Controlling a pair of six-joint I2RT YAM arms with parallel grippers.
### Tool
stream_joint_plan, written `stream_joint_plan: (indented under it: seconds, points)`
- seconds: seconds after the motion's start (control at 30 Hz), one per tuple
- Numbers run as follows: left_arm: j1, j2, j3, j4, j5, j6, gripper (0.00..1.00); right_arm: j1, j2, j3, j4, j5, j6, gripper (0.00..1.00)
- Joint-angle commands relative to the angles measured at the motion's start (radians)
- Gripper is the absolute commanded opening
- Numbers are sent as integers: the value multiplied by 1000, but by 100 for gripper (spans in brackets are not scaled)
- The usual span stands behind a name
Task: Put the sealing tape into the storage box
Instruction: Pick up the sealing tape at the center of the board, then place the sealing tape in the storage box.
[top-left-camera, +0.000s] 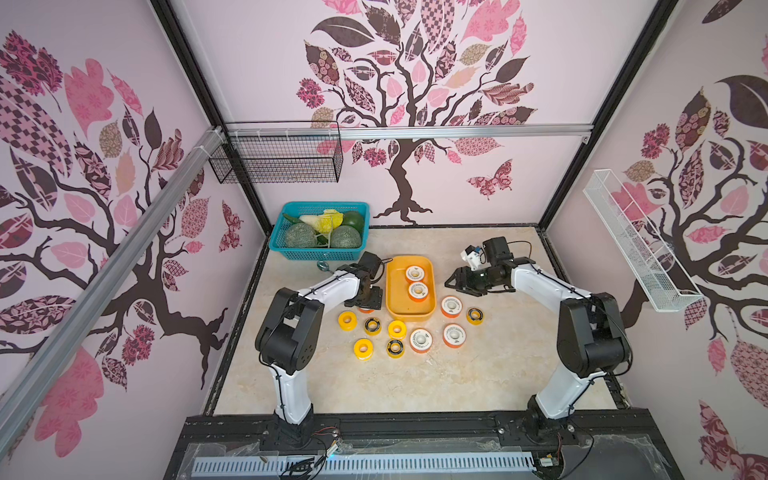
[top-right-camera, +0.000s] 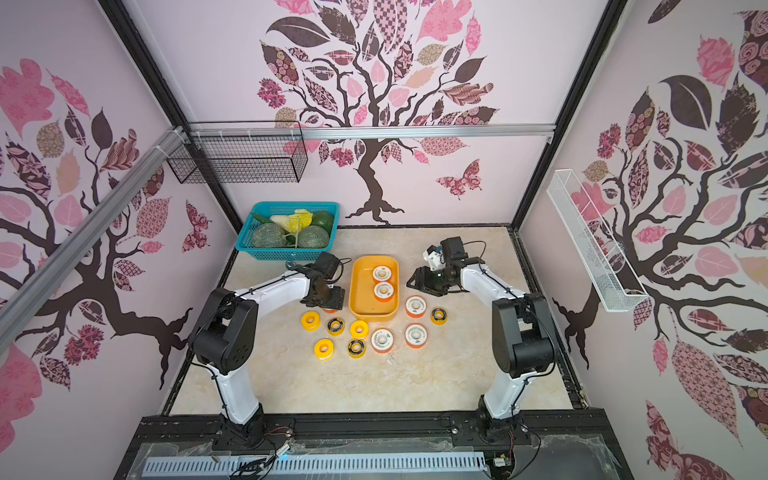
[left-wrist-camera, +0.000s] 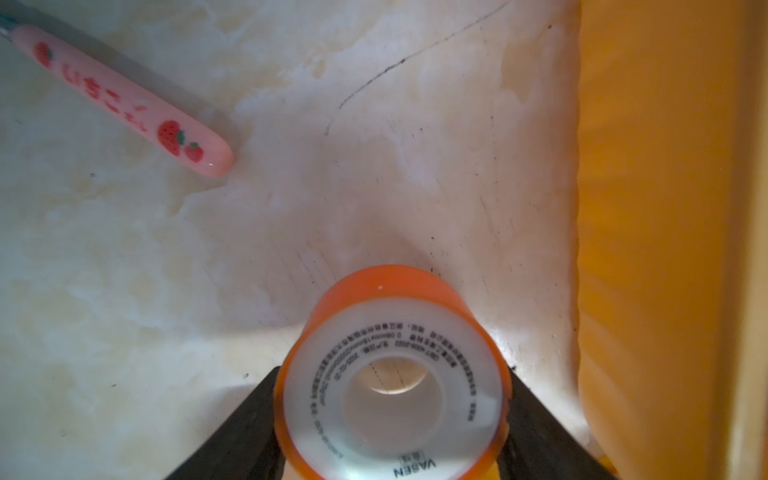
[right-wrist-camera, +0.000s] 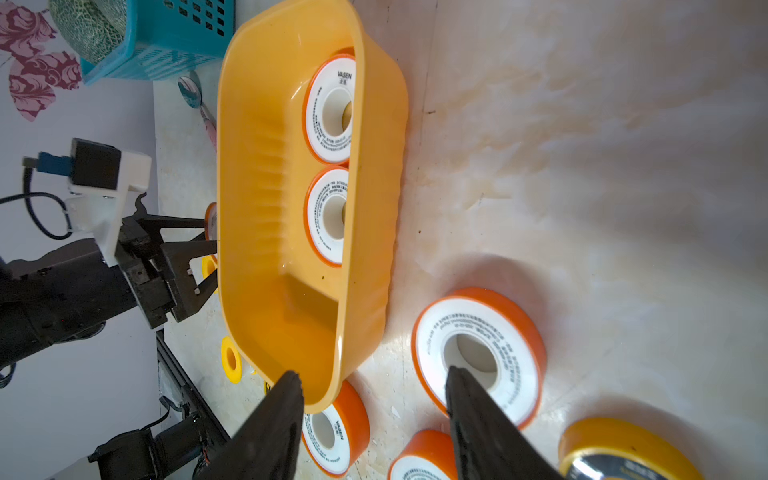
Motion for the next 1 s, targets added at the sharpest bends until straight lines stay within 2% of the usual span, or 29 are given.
stream_joint_plan:
  seconds: [0.0, 0.33, 0.5, 0.63, 0.97]
  points:
    - [-6, -67, -3, -20, -36, 0, 67, 40, 44, 67, -6, 12, -9, 57]
    - [-58, -139, 68, -119, -62, 32, 67, 79, 168, 159, -5, 80, 11, 43]
    - [-105, -147, 131, -126, 7, 49, 67, 81, 197, 180, -4, 64, 7, 32]
    - [-133, -100, 197, -144, 65, 61, 67, 81, 208, 186, -6, 51, 9, 26]
    - [-181, 27, 321, -157, 124, 74, 67, 83, 226, 188, 5, 10, 14, 26]
